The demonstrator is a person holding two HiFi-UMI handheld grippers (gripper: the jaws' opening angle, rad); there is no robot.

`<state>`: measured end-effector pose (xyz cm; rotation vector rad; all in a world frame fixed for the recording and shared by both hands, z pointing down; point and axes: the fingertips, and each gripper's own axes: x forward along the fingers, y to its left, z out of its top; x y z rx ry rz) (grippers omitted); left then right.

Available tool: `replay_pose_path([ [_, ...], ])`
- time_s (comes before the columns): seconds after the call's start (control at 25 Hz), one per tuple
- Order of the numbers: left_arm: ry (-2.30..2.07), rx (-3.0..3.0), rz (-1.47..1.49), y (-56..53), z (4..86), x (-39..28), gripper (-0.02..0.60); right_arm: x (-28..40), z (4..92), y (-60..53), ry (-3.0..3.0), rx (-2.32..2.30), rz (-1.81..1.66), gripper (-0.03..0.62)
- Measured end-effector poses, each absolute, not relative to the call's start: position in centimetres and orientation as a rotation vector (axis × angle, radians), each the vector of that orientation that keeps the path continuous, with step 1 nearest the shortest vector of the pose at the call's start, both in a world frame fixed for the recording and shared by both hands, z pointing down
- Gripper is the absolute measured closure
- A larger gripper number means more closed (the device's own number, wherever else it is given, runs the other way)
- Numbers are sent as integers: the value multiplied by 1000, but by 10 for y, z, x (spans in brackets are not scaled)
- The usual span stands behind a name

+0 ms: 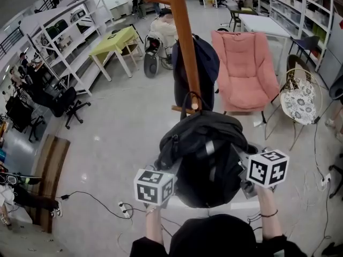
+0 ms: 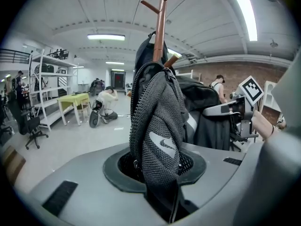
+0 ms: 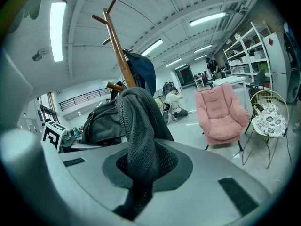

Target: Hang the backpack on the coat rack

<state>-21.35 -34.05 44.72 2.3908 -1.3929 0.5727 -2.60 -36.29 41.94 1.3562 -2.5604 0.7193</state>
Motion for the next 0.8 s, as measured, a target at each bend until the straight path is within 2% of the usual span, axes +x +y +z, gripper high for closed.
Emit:
replay_pose_path([
  [0.8, -1391, 2336, 602, -349, 470, -214, 443, -24, 439, -373, -2531, 1365, 756, 565],
])
